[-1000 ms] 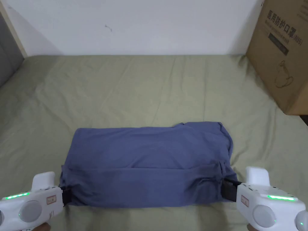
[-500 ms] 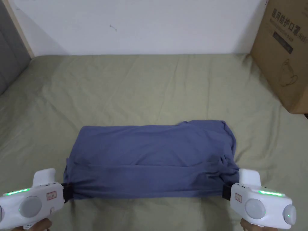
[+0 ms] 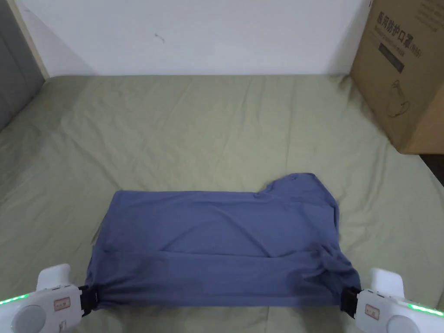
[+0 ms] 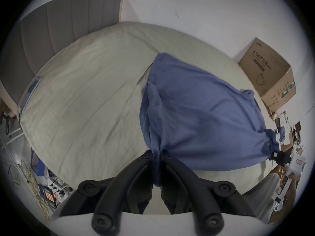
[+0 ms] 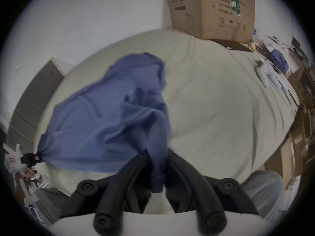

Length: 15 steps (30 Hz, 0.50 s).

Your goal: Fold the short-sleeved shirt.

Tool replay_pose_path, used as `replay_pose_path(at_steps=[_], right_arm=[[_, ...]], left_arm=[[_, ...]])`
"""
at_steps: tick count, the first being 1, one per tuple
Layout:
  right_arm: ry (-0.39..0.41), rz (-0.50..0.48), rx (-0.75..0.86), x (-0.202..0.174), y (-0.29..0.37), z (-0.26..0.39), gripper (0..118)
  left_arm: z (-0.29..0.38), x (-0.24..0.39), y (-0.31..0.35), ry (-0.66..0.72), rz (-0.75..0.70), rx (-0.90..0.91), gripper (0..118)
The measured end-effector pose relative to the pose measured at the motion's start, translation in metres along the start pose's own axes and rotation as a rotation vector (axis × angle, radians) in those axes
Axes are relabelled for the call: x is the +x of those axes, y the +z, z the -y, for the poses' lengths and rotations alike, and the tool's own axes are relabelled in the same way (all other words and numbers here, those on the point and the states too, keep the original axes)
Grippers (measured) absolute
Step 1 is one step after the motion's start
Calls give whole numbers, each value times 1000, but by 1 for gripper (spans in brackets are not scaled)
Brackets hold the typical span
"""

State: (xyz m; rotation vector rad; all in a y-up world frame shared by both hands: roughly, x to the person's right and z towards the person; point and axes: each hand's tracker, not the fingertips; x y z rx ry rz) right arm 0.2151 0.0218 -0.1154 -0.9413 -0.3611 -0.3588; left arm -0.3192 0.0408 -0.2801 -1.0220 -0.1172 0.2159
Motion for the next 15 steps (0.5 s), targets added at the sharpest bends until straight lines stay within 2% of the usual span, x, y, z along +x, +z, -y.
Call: replay_pose_path(at_steps=[2, 4, 6, 12, 13, 14, 15], right_arm=[[-8, 27, -29, 9, -10, 9, 9], [-71, -5, -44, 18, -12, 13, 9], [-74, -2, -36, 22, -10, 11, 8], [-50, 19, -27, 15, -12, 5, 6], [-54, 20, -29, 16, -12, 5, 7], [-56, 23, -25, 17, -11, 4, 11], [-53, 21, -18, 16, -7, 2, 28]], left_arm=[[8, -8, -10, 17, -13, -23, 6], [12, -9, -15, 40, -19, -40, 6], [12, -2, -21, -20, -36, -44, 6], [8, 3, -21, -17, -58, -59, 9], [7, 1, -19, -16, -58, -61, 16], [6, 1, -16, -15, -58, -62, 39], [4, 2, -11, -14, -57, -64, 66]])
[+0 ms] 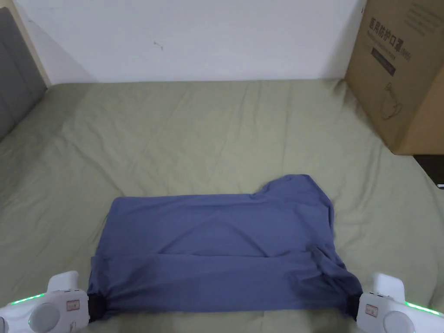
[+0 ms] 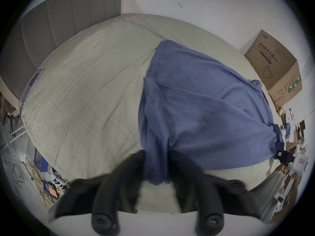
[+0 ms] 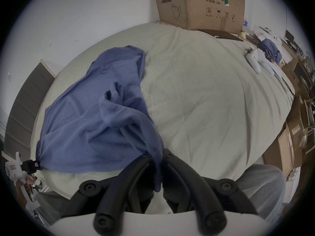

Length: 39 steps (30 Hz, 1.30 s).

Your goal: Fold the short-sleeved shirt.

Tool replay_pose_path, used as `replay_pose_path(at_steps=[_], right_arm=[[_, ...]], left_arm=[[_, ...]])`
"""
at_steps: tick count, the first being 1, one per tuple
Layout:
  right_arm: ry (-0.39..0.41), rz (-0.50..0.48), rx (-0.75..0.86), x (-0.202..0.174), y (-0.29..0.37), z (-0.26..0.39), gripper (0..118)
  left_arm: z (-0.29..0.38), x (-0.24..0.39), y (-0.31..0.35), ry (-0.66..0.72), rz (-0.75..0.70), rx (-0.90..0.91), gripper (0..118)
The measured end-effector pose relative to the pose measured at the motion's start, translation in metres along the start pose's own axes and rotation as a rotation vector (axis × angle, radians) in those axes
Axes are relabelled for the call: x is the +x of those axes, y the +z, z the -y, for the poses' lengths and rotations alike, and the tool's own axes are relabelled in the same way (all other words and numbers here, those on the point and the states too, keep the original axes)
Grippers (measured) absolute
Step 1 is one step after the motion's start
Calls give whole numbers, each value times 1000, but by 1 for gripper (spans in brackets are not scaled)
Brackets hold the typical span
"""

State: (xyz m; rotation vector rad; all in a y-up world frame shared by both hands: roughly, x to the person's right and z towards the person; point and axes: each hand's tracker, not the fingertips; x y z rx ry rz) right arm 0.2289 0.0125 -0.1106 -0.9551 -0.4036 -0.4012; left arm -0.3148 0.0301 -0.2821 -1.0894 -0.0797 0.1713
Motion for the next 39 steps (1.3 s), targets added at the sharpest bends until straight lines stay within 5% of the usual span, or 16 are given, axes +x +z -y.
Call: replay_pose_path(at_steps=[2, 3, 16, 19, 21, 23, 31, 39], right_arm=[[32, -3, 23, -5, 13, -7, 92], [61, -4, 57, -8, 21, -14, 105], [242, -153, 703, -95, 168, -88, 106], [273, -138, 765, -112, 174, -83, 90], [303, -100, 795, -120, 175, -78, 48], [321, -90, 803, -127, 173, -76, 1], [321, -92, 787, -132, 156, -86, 0], [318, -86, 743, -141, 118, -122, 0]], left_arm=[[-2, 1, 13, 26, 8, 11, 107], [-2, 2, 24, 34, 16, 32, 108], [-46, 87, 176, -132, 83, 720, 107], [-45, 98, 178, -152, 71, 826, 97], [-41, 104, 179, -182, 95, 862, 55], [-42, 108, 176, -184, 106, 832, 0], [-58, 103, 146, -149, 138, 722, 0], [-143, 93, 63, -144, 99, 488, 0]])
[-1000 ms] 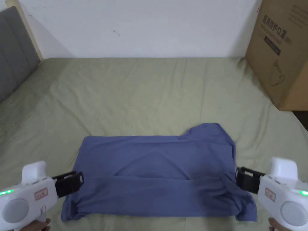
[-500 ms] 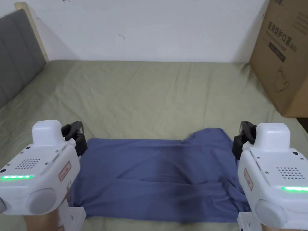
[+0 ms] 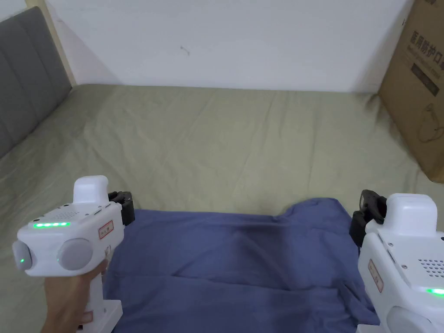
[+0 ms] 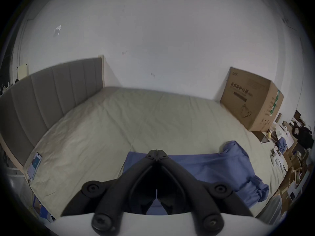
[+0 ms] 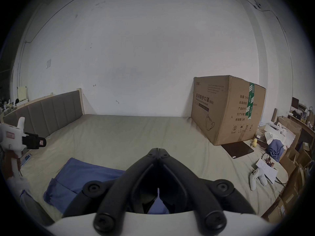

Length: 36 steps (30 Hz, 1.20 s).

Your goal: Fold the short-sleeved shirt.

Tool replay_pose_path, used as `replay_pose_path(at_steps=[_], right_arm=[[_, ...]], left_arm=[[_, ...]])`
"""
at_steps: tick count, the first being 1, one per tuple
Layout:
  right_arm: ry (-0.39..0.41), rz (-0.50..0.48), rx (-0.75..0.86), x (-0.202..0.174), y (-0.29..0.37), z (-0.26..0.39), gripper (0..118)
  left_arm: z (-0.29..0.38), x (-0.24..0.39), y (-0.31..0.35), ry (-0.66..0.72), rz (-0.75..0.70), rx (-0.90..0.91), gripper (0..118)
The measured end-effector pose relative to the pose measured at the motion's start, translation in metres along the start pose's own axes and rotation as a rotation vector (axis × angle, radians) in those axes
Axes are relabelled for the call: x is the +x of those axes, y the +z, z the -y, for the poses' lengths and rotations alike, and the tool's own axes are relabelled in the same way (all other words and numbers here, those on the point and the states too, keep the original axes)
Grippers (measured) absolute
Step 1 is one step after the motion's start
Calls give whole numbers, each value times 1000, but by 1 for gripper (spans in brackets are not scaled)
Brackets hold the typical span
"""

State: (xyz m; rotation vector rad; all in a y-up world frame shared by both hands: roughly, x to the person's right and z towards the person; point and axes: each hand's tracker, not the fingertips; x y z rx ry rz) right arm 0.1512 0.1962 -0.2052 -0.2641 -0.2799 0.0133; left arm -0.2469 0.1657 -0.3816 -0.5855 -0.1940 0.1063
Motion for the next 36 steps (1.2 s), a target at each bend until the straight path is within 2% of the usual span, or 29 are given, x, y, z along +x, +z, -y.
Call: replay_pose_path(at_steps=[2, 3, 4, 6, 8, 9, 10, 16, 17, 18, 20, 21, 23, 26, 29, 30, 31, 32, 35, 36], right_arm=[[2, 0, -20, 0, -18, 2, 0], [3, -1, -31, 1, -27, 3, 0], [4, 0, -43, 1, -35, 4, 0], [5, 1, -66, 0, -52, 6, 0], [6, 2, -84, 0, -66, 9, 0], [5, 2, -93, 0, -74, 11, 0], [3, 2, -100, 0, -80, 13, 0], [-7, 5, -151, 4, -109, 29, 0], [-4, 10, -159, 5, -113, 32, 0], [-2, 13, -171, 7, -117, 36, 0], [-9, 20, -193, 11, -123, 42, 0], [-13, 21, -205, 13, -126, 44, 0], [-23, 24, -229, 19, -132, 48, 0], [-72, 30, -269, 31, -144, 52, 0], [-117, 34, -345, 49, -170, 59, 0], [-121, 41, -375, 54, -181, 63, 6], [-114, 36, -415, 59, -194, 68, 23], [-122, 36, -459, 64, -206, 72, 49], [-157, 45, -546, 72, -244, 88, 101], [-142, 37, -587, 75, -259, 95, 111]], left_arm=[[-9, -6, -37, -25, -26, -83, 2], [-12, -7, -54, -55, -50, -116, 7], [-14, -9, -73, -72, -63, -153, 18], [-18, -17, -107, -48, -58, -221, 59], [-18, -25, -141, 2, -76, -309, 95], [-17, -29, -159, 10, -92, -345, 100], [-15, -32, -173, 4, -104, -364, 100], [4, -50, -242, 50, -150, -533, 99], [9, -48, -251, 48, -133, -550, 93], [13, -45, -256, 35, -154, -542, 78], [22, -36, -258, -11, -163, -563, 65], [22, -29, -252, -55, -177, -512, 50], [21, -20, -241, -105, -141, -459, 4], [23, -4, -239, -165, -91, -450, 4], [15, -8, -219, -165, -86, -408, 4], [9, -8, -207, -113, -56, -349, 4], [2, -9, -193, -82, -30, -318, 4], [-2, -9, -182, -63, -11, -298, 4], [-13, -4, -149, -69, 16, -261, 4], [-15, -4, -142, -72, 19, -248, 4]])
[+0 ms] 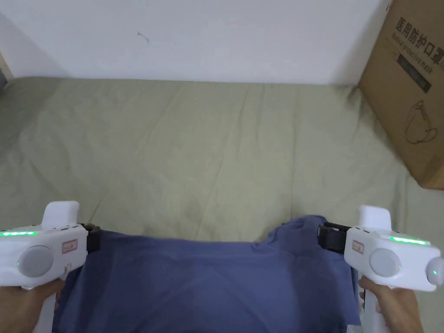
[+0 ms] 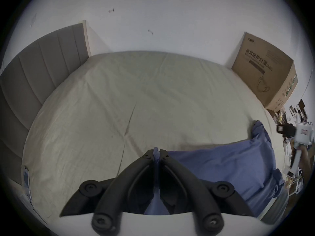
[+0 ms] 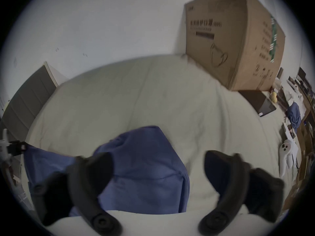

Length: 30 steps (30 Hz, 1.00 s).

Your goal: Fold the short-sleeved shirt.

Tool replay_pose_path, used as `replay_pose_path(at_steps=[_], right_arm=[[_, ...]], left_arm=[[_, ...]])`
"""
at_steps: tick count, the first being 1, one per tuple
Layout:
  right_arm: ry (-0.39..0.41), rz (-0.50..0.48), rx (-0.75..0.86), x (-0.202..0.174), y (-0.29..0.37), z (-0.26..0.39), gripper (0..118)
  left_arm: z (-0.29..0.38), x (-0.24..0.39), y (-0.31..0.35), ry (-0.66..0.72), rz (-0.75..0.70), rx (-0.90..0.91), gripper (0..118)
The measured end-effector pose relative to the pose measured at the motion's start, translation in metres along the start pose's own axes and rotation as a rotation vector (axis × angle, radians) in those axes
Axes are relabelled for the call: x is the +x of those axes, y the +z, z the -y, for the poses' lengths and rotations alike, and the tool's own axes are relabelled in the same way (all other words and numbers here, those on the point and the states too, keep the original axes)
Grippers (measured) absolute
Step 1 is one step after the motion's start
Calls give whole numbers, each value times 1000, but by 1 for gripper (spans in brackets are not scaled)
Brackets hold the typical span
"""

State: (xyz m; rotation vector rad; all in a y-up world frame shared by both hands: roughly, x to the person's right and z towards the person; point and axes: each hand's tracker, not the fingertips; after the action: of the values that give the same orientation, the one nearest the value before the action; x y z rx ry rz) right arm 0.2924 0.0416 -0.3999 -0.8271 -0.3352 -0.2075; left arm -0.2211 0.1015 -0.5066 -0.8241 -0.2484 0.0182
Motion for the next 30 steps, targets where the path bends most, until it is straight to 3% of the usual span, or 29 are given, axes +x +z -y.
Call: replay_pose_path(at_steps=[3, 5, 7, 8, 9, 10, 12, 14, 17, 24, 30], right_arm=[[21, 48, -82, -2, -33, -1, 113], [22, 50, -140, -3, -49, 0, 103], [27, 56, -163, -6, -59, 3, 77], [32, 58, -183, -7, -62, 5, 54], [37, 58, -210, -7, -63, 7, 40], [52, 66, -212, -9, -61, 10, 34], [81, 65, -152, -13, -49, 13, 0], [98, 59, -158, -14, -38, 13, 0], [141, 60, -43, -12, -6, 10, 0], [118, -71, 125, -1, 114, 6, 0], [76, -163, 204, 14, 207, 44, 0]], left_arm=[[-2, -1, 11, 2, 8, 15, 4], [-3, -1, 13, 5, 12, 14, 4], [-3, -3, 11, 5, 9, 10, 4], [-2, -3, 11, 6, 10, 8, 4], [0, -3, 12, 2, 1, -3, 4], [2, -3, 13, 6, 1, -5, 4], [5, -11, 7, 18, 2, -8, 4], [9, -15, 8, 44, 9, -27, 4], [14, -26, 12, 101, 14, -27, 4], [26, -41, 58, 190, 12, 8, 4], [49, -50, 106, 202, 16, 33, 4]])
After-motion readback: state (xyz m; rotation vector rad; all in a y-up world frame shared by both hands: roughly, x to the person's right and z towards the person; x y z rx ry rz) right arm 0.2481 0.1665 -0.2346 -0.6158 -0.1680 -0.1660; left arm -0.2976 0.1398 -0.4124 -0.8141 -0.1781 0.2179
